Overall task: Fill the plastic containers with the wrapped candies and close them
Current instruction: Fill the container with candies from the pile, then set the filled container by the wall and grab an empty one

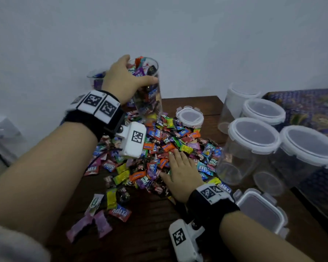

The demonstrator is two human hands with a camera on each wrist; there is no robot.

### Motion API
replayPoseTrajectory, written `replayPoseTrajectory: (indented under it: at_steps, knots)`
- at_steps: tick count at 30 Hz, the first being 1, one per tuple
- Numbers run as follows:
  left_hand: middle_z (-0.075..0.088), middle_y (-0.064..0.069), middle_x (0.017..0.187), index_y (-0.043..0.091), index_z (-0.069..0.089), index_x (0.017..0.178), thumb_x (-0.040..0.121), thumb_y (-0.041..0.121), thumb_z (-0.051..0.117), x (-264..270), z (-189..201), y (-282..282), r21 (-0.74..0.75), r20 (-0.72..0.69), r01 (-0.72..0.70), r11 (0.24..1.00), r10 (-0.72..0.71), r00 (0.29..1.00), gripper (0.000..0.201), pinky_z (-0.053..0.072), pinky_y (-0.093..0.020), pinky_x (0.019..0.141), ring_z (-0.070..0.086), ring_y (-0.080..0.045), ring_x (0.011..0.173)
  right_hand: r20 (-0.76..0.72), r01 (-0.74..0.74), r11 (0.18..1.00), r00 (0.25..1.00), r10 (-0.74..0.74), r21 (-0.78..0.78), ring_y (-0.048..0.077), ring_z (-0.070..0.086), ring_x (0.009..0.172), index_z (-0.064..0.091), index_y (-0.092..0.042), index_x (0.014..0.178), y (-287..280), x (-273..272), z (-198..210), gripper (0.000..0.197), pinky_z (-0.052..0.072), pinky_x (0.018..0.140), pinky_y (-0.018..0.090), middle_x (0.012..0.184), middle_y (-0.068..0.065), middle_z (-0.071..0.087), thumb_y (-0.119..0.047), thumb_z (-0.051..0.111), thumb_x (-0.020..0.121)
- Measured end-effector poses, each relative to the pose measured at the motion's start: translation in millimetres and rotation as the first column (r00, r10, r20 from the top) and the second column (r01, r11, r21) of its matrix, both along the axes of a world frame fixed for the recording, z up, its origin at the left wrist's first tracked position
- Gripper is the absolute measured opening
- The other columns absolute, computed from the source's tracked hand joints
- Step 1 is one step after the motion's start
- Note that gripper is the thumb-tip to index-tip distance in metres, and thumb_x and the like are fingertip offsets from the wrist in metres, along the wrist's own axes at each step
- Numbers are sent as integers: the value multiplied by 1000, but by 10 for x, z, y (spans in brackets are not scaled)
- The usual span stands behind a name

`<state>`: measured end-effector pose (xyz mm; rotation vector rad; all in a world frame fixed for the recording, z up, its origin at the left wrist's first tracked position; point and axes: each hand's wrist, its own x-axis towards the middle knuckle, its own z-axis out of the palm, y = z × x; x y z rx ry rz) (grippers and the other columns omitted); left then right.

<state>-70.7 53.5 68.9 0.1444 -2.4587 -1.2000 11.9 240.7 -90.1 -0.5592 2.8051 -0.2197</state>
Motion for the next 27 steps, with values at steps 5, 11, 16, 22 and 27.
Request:
replayPoseTrajectory:
  at_steps: [5,11,16,22,27]
  knots:
    - [40,-10,146,10,27,148,63,55,79,-597,-187,85,-31,10,-66,997,66,998,109,35,-40,109,42,-26,131,-7,-7,1000,1000,7,-24,21,-8,146,-2,-15,152,20,-2,-22,71,-1,119,40,159,5,-9,-55,20,98]
    - [33,-10,151,9,19,150,71,49,77,-1086,-328,221,-40,55,-91,995,93,994,106,32,-37,108,34,-26,137,27,-7,999,1000,8,-40,20,-12,146,-4,-15,152,24,-17,-9,72,-2,119,40,159,4,-13,-55,20,98]
    - [27,-13,154,9,13,151,69,48,79,-1413,-421,215,1,127,-102,995,101,987,112,29,-42,112,29,-30,140,23,-11,999,1000,12,-46,21,-11,146,-4,-15,152,30,4,-8,71,-2,119,41,158,4,-14,-55,20,98]
    - [22,-14,155,3,7,150,70,49,77,-1593,-512,223,-39,217,-115,993,121,969,116,25,-41,115,25,-31,141,30,-6,998,1000,8,-65,18,-14,145,-7,-16,151,31,-5,-35,72,-7,117,38,158,2,-17,-56,19,98]
    - [24,-16,155,3,5,150,68,58,74,-1605,-456,214,-106,291,-91,990,118,949,121,28,-46,113,28,-35,139,28,-11,998,1000,12,-64,19,-14,145,-6,-15,151,55,-10,-44,72,-7,118,38,158,2,-17,-55,19,98]
